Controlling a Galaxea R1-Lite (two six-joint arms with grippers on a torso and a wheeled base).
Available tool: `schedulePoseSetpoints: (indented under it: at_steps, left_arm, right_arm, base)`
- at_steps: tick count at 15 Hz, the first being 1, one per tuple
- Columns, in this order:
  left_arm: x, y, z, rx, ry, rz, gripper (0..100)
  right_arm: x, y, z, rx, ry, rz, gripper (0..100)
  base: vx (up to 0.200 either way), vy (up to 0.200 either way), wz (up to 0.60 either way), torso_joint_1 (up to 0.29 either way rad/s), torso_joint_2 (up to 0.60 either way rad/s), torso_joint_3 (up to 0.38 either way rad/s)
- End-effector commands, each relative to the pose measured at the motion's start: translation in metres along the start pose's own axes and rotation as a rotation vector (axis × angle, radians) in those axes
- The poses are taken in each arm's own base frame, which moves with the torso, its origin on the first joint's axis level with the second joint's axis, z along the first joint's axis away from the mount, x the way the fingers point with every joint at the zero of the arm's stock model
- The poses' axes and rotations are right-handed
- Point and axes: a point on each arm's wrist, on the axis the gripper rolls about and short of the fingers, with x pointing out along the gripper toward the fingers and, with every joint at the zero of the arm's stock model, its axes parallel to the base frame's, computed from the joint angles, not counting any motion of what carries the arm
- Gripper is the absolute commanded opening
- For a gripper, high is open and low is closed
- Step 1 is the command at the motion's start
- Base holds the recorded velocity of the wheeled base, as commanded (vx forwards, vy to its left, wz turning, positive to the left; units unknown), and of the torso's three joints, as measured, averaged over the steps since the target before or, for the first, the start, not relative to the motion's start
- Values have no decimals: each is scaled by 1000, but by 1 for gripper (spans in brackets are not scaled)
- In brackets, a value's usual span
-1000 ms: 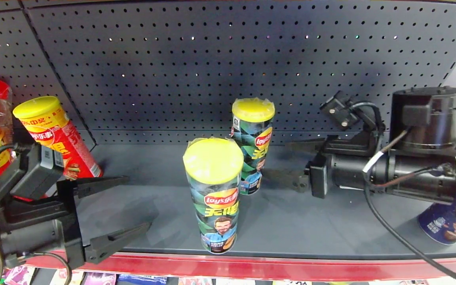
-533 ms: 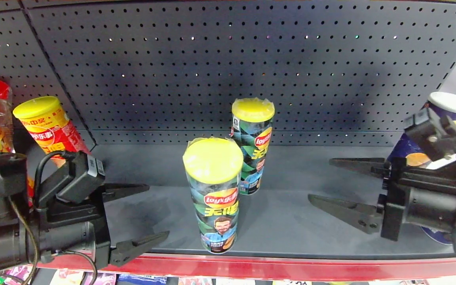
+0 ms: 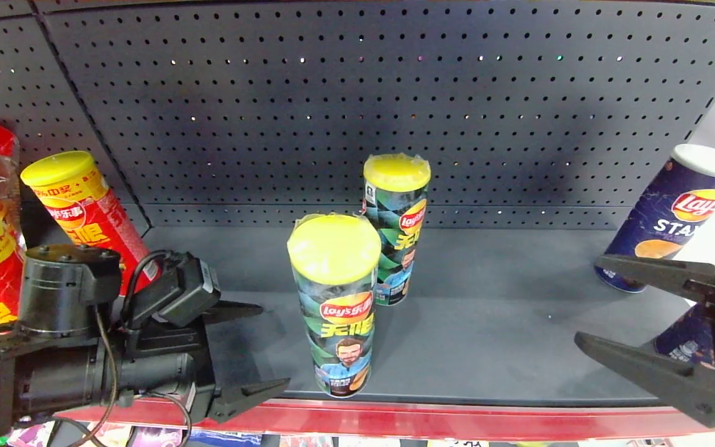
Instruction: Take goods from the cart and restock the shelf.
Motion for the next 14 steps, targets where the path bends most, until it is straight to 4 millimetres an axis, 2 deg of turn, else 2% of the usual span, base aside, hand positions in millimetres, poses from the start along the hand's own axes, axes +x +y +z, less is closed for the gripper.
schedulePoseSetpoints:
  at_steps: [1, 4, 9, 14]
  left_arm:
    - [13, 6, -1, -9, 23, -12, 100]
    - [27, 14, 5, -3, 23, -22, 100]
    - [44, 11, 3, 8, 34, -47, 100]
    - [59, 21, 7, 23, 11, -39, 100]
  right_arm:
    - [-13, 3, 7, -14, -47, -4, 100]
    - [-16, 3, 8, -17, -60, -16, 100]
    - [-16, 1, 10, -18, -66, -29, 100]
    - [-16, 1, 10, -14, -64, -28, 100]
  base:
    - [0, 0, 0, 0, 0, 0]
    - [0, 0, 0, 0, 0, 0]
    - [0, 0, 0, 0, 0, 0]
    - [0, 0, 0, 0, 0, 0]
